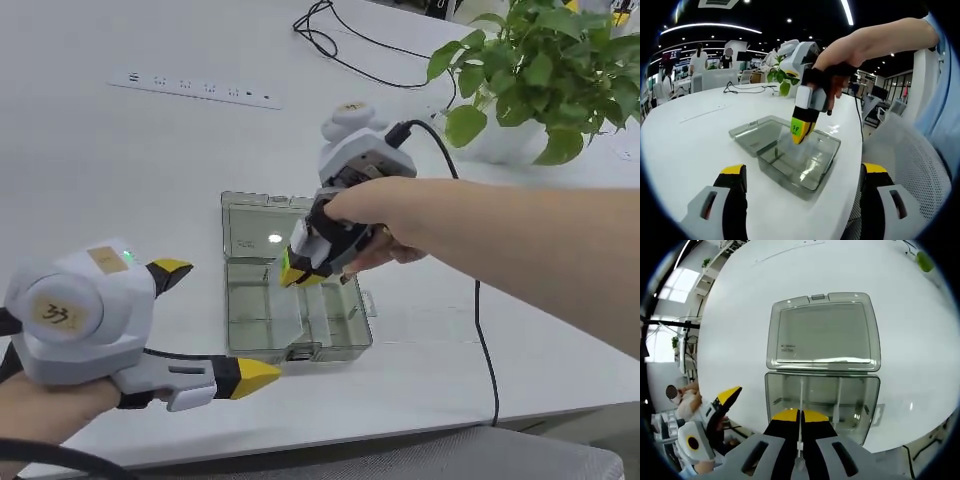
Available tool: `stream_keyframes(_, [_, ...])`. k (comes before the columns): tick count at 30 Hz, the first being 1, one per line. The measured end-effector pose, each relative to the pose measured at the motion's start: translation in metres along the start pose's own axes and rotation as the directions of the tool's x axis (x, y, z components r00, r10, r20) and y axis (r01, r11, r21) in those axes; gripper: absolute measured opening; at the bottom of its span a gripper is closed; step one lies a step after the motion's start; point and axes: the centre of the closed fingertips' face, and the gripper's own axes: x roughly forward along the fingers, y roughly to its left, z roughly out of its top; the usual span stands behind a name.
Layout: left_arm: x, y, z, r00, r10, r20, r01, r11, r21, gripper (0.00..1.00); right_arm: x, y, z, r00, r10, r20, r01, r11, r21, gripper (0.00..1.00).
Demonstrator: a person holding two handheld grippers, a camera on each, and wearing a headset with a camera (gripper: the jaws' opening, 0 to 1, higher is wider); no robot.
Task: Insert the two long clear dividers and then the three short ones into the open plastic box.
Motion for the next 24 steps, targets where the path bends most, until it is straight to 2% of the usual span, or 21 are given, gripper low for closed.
stream_keyframes(7, [0.001, 0.000, -0.001, 1.0000, -0.006, -0.002, 0.006, 1.000, -0.002, 0.96, -0.001, 0.001, -0.004, 1.0000, -0.007, -0.001, 0.007, 1.000, -0.005, 0.02])
stream_keyframes(21, [0.000, 0.002, -0.005, 1.0000, 0.000, -0.003, 0.000, 1.000, -0.011, 0.94, 0.010, -0.009, 0.016, 0.9999, -0.015, -0.007, 0.015, 1.000, -0.007, 0.02])
stream_keyframes(24, [-0.001, 0.001, -0.005, 1.0000, -0.001, -0.002, 0.001, 1.000, -0.014, 0.95, 0.009, -0.005, 0.010, 0.9998, -0.020, -0.008, 0.019, 1.000, -0.012, 0.02])
